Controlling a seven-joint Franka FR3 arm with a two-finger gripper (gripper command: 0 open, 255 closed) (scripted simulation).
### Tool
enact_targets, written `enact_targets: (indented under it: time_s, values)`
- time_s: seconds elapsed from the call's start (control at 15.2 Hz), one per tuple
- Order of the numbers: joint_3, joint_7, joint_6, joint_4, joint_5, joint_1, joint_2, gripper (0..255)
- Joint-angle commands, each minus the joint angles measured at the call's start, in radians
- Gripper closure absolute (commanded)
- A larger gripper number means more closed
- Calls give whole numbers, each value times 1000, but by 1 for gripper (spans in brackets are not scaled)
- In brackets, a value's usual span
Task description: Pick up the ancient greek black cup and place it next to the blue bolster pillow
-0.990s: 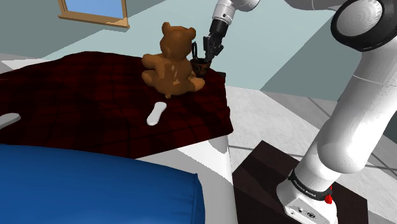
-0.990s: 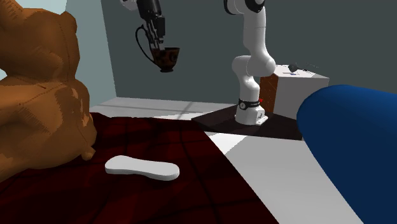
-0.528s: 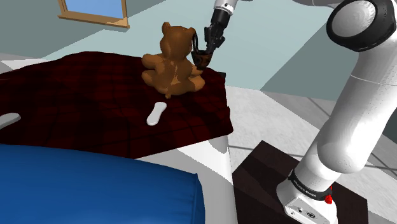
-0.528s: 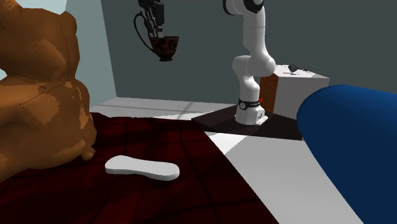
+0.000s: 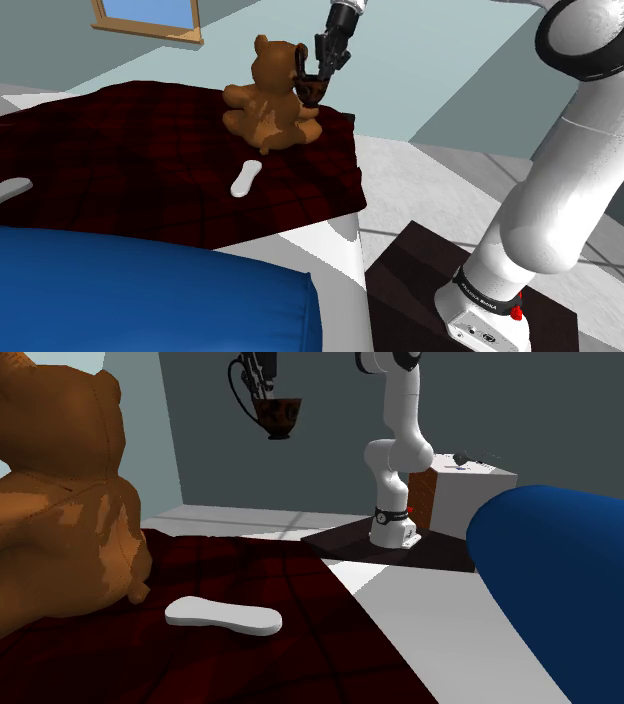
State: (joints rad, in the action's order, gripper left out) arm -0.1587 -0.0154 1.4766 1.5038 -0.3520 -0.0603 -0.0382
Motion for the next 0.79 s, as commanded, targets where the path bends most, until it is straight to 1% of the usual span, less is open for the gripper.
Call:
enact_targets:
  time_s: [0.0, 0.33, 0.73]
  values:
    - [26, 47, 34, 61, 5, -29, 45, 255]
    - [91, 155, 96, 156, 7, -86, 119, 255]
    - [173, 287, 162, 225, 2, -151, 171, 255]
